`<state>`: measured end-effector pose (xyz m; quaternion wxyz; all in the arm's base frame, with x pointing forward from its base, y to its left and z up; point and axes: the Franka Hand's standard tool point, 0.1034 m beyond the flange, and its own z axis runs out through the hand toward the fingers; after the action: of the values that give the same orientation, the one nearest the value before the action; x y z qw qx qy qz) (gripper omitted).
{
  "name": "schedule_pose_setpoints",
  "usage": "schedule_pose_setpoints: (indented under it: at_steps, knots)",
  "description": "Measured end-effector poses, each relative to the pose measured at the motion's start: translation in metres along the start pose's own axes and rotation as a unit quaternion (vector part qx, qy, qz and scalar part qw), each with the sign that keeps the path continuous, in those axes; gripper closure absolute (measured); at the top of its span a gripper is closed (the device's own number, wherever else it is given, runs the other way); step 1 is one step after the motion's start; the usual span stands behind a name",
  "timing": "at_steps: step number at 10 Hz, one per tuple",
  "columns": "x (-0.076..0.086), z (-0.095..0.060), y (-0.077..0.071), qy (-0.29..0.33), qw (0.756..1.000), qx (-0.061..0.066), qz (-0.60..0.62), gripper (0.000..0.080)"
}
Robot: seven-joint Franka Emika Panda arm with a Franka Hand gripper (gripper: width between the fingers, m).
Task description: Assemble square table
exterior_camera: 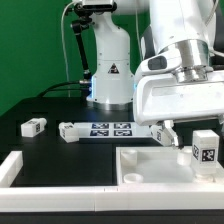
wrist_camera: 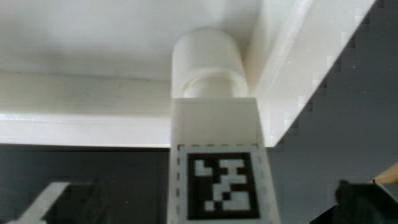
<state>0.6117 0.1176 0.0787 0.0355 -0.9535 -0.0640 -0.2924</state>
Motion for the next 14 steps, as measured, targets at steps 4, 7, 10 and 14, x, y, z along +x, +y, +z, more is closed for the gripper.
schedule_pose_setpoints:
  at_steps: [4,7,10,14]
  knots:
    - [0.005,-0.004,0.007,-0.017,1.000,0.000,-0.003,0.0150]
    - [0.020,-0.007,0.011,-0.051,0.999,0.005,-0.002,0.0150]
    - [0.021,0.001,0.001,-0.160,0.987,0.028,0.005,0.0150]
    - [0.023,0.007,0.008,-0.257,0.965,0.043,0.009,0.0150]
